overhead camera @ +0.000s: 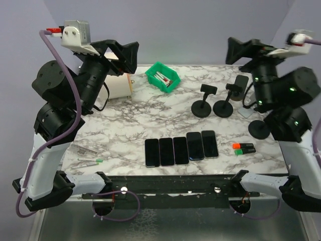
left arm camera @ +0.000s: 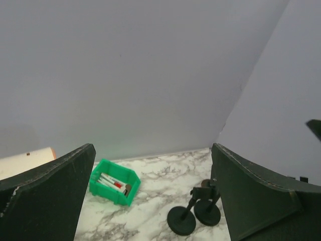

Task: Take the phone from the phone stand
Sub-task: Reset both arms

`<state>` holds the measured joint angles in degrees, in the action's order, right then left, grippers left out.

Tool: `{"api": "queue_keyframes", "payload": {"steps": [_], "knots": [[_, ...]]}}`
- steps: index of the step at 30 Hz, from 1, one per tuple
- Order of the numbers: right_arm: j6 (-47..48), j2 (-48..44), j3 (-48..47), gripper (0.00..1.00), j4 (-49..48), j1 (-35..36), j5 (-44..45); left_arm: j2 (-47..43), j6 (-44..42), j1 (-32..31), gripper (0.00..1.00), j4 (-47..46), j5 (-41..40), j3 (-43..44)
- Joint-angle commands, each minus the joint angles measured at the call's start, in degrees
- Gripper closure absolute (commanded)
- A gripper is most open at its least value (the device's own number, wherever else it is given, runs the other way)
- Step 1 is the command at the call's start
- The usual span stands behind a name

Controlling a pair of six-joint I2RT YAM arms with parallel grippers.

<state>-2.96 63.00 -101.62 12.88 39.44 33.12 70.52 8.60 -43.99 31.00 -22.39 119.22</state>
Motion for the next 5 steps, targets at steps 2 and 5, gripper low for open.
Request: {"api": "queue_keyframes", "payload": {"steps": [2, 5], "knots": [[1.59, -2.01, 9.33, 0.0, -6.12, 0.68, 1.0, -7.16, -2.93, -0.02, 0.01, -8.66, -2.04, -12.43], [0.91, -5.65, 13.82, 0.01, -9.9, 0.64, -4.78, -8.45, -3.01, -0.04, 0.01, -9.21, -3.85, -14.23]]}}
